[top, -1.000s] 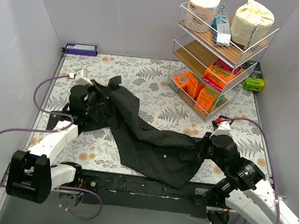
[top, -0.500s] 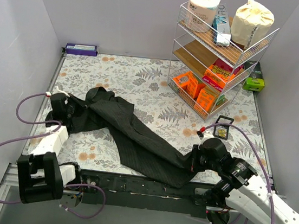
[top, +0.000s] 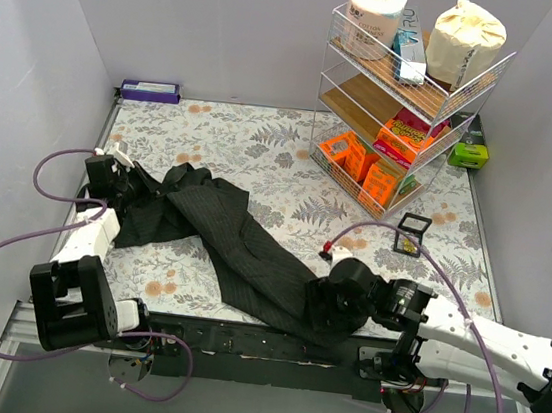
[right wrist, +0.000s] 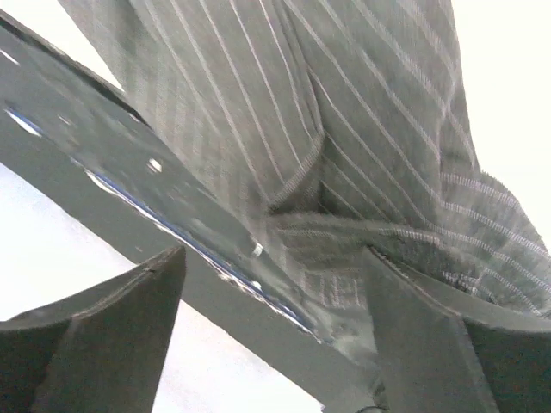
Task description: Pin the brooch onto the clothing
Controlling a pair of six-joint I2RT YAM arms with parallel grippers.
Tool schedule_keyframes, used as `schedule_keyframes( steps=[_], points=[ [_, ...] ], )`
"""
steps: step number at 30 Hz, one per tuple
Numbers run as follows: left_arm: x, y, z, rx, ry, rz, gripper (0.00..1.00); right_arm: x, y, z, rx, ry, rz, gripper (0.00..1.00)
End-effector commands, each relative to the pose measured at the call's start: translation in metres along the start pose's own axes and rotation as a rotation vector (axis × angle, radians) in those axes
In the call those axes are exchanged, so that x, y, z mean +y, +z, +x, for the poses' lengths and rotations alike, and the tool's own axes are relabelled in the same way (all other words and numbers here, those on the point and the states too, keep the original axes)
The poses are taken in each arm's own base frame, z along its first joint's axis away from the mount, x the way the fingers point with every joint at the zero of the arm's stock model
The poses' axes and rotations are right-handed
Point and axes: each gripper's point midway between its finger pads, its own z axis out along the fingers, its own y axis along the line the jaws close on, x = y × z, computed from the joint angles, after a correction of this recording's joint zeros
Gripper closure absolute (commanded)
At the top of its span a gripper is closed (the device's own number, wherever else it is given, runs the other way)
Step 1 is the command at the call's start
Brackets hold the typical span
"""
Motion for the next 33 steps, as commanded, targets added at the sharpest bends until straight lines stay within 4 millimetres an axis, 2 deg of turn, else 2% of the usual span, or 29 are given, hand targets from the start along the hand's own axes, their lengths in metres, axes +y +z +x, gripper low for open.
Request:
schedule_keyframes(
  steps=[1,3,4,5,6,7,9,10,12,13,14,15,16,17,18,19,21,22,28,33],
  points=[
    [-0.01,-0.014,0.0,-0.02,0.08,0.044,1.0,0.053,-0.036,-0.106,-0.359,-0.09,-0.065,0.06],
    [-0.013,-0.014,0.002,-0.009,0.073,0.061,1.0,0.064,-0.04,-0.134,-0.435,-0.102,-0.089,0.05],
    [-0.014,-0.014,0.003,-0.005,0.073,0.068,1.0,0.082,-0.041,-0.155,-0.461,-0.106,-0.142,0.05],
    [-0.013,-0.013,0.005,0.004,0.069,0.072,1.0,0.077,-0.04,-0.173,-0.481,-0.08,-0.138,0.05],
    [-0.014,-0.013,0.005,0.008,0.068,0.079,1.0,0.081,-0.037,-0.185,-0.483,-0.069,-0.157,0.05],
    [-0.016,-0.013,0.006,0.014,0.067,0.086,1.0,0.094,-0.03,-0.201,-0.472,-0.069,-0.216,0.05],
    [-0.019,-0.014,0.007,0.015,0.067,0.1,1.0,0.095,-0.025,-0.229,-0.492,-0.066,-0.244,0.05],
    [-0.02,-0.014,0.007,0.014,0.07,0.112,1.0,0.105,-0.018,-0.248,-0.493,-0.079,-0.273,0.05],
    [-0.024,-0.015,0.007,0.01,0.072,0.127,1.0,0.101,-0.008,-0.272,-0.501,-0.069,-0.261,0.06],
    [-0.024,-0.015,0.008,0.009,0.069,0.13,1.0,0.1,0.011,-0.28,-0.474,-0.063,-0.26,0.07],
    [-0.024,-0.015,0.009,0.011,0.071,0.132,1.0,0.099,0.009,-0.3,-0.501,-0.057,-0.269,0.09],
    [-0.026,-0.017,0.008,0.004,0.075,0.134,1.0,0.098,0.016,-0.308,-0.495,-0.038,-0.277,0.1],
    [-0.027,-0.017,0.006,-0.002,0.079,0.134,1.0,0.096,0.037,-0.314,-0.472,-0.025,-0.291,0.13],
    [-0.027,-0.017,0.007,-0.002,0.08,0.137,1.0,0.093,0.039,-0.328,-0.488,-0.009,-0.3,0.14],
    [-0.028,-0.017,0.006,-0.005,0.083,0.139,1.0,0.089,0.048,-0.332,-0.477,0.009,-0.303,0.16],
    [-0.028,-0.017,0.006,-0.006,0.083,0.138,1.0,0.083,0.068,-0.334,-0.448,0.045,-0.31,0.19],
    [-0.029,-0.017,0.005,-0.006,0.085,0.141,1.0,0.074,0.081,-0.343,-0.446,0.084,-0.32,0.21],
    [-0.028,-0.016,0.005,-0.001,0.08,0.14,1.0,0.071,0.095,-0.343,-0.43,0.113,-0.336,0.24],
    [-0.031,-0.016,0.004,0.001,0.077,0.155,1.0,0.051,0.133,-0.35,-0.428,0.215,-0.34,0.29],
    [-0.034,-0.017,0.003,-0.002,0.08,0.166,1.0,0.047,0.157,-0.349,-0.405,0.296,-0.361,0.34]
  ],
)
